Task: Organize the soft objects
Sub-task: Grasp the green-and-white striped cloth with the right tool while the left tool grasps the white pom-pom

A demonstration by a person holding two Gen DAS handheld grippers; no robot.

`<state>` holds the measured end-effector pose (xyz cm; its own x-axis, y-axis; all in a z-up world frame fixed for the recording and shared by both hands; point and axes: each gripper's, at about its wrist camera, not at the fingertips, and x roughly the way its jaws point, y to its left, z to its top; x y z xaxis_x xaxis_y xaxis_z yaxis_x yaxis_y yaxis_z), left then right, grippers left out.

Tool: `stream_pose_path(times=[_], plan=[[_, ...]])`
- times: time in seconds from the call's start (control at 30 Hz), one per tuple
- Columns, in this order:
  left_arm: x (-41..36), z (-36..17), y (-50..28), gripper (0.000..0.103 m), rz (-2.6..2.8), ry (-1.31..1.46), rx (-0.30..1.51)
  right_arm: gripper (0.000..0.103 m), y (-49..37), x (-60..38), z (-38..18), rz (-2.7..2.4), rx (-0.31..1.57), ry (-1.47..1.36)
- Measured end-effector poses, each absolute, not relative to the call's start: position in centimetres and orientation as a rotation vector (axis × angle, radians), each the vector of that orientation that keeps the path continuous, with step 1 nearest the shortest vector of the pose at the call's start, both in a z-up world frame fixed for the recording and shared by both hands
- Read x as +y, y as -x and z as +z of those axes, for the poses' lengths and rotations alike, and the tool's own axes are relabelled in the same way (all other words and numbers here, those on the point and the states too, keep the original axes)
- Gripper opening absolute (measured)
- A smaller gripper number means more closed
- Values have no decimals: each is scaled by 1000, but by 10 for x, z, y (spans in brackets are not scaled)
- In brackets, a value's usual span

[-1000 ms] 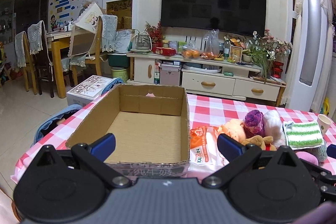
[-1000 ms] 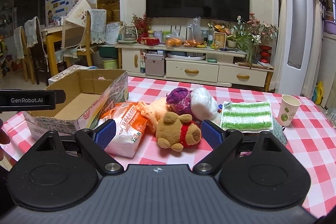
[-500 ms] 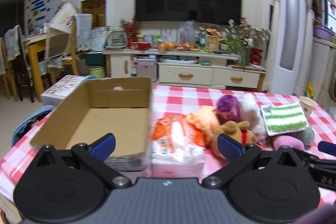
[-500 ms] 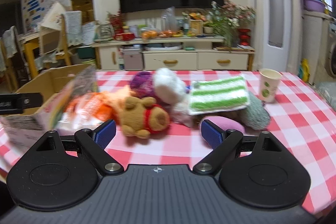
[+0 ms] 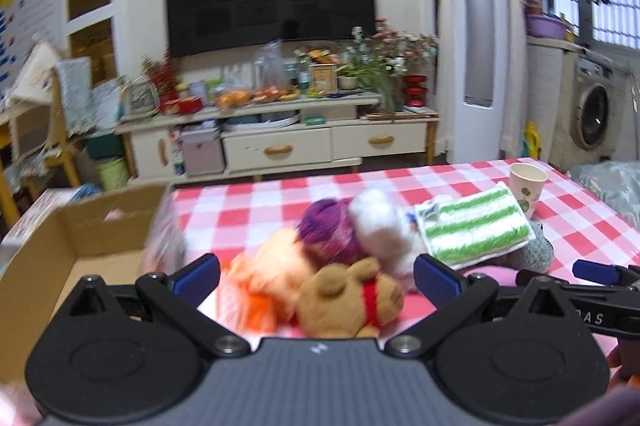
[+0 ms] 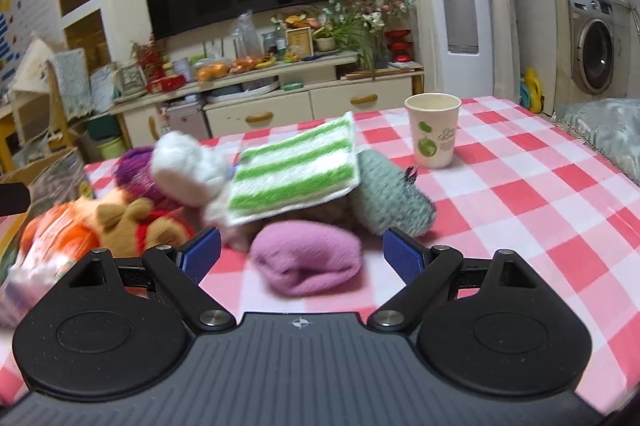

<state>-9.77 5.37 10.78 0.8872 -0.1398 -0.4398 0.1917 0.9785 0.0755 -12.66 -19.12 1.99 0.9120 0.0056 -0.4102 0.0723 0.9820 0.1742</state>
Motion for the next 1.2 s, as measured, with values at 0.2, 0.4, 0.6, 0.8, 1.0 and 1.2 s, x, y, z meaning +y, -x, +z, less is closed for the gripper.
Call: stream_pose_path(times=[0.2, 0.4, 0.6, 0.8, 1.0, 1.2], plan=[[35, 102, 55, 102, -212, -133, 458, 103, 103, -202, 15, 45, 460, -334], [18, 92, 24, 101, -285, -122, 481, 103, 80, -211, 8, 105, 494, -477], [6, 84, -2, 90, -320, -59, 541, 103, 67, -210, 4, 135, 494, -613], [-2, 75, -21, 80, -320, -27, 573, 103, 67, -213, 1, 135, 472, -716], [-6, 67, -31, 58, -322, -15, 603, 103, 65, -209, 0, 127, 454, -755], [1, 65, -34, 36, -312, 18, 625, 95, 60, -210, -2, 102, 434, -794]])
